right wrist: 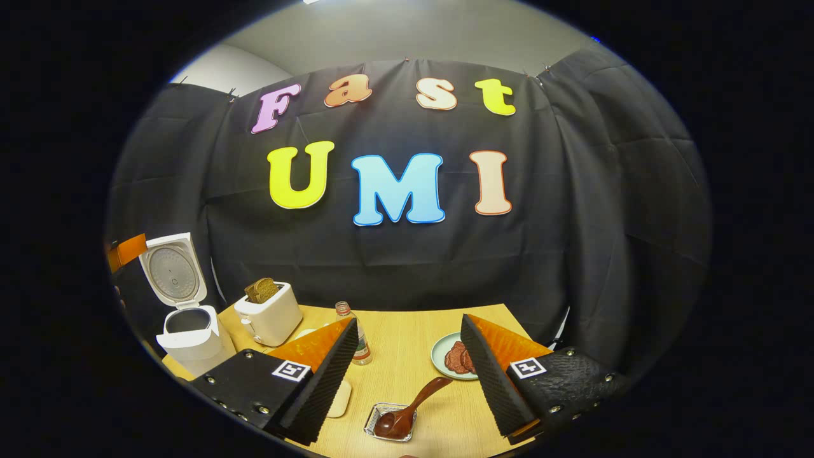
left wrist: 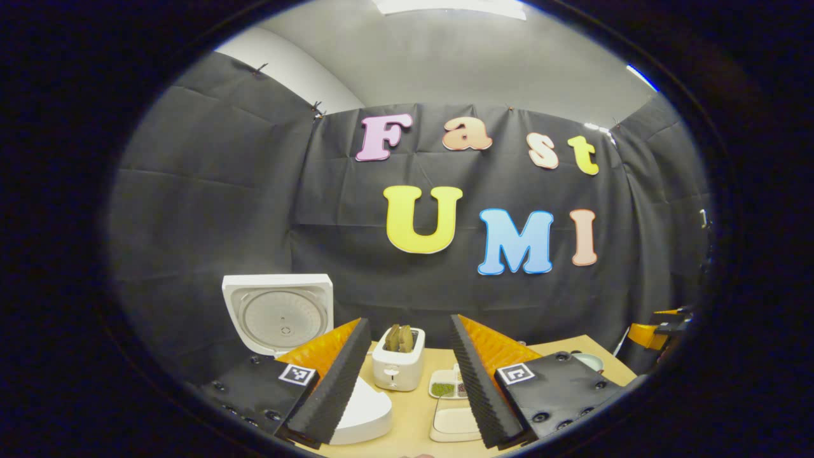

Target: Close the left gripper, press the button to open the rice cooker; take a wooden spoon from the chopstick holder with the right hand, scoop a spoonful of rice and pour it into the rice cooker, then put the wooden spoon back into the chopstick holder.

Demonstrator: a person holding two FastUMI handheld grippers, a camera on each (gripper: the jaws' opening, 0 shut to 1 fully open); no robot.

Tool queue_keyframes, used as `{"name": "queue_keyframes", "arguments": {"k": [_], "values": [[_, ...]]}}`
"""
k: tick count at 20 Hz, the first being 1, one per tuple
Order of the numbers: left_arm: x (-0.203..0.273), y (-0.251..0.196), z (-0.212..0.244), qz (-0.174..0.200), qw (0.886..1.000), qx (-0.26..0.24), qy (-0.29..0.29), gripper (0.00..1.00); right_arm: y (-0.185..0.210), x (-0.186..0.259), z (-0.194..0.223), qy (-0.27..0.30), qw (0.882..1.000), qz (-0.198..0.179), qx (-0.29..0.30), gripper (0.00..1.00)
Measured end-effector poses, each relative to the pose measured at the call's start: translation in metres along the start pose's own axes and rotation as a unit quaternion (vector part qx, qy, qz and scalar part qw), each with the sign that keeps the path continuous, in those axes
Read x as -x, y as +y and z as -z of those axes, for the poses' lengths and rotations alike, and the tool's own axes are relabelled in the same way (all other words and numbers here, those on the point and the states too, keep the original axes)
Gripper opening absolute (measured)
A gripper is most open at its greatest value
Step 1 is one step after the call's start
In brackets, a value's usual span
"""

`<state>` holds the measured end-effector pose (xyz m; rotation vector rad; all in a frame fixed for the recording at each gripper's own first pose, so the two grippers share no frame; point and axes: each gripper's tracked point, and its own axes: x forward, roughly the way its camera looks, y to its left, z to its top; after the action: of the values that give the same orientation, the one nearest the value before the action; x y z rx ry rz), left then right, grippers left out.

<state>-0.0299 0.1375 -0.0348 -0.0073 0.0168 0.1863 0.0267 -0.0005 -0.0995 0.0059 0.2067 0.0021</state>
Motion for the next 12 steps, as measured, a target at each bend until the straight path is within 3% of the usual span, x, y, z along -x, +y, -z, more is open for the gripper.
{"name": "queue_keyframes", "arguments": {"k": [6,12], "values": [[-0.001,-0.022,0.009,0.033,0.999,0.009,0.009,0.87,-0.03,-0.036,0.076,0.094,0.995,0.023,-0.036,0.98],[-0.007,-0.031,0.018,0.037,0.999,-0.008,0.032,0.88,-0.048,-0.075,0.15,0.192,0.974,0.03,-0.115,0.99]]}}
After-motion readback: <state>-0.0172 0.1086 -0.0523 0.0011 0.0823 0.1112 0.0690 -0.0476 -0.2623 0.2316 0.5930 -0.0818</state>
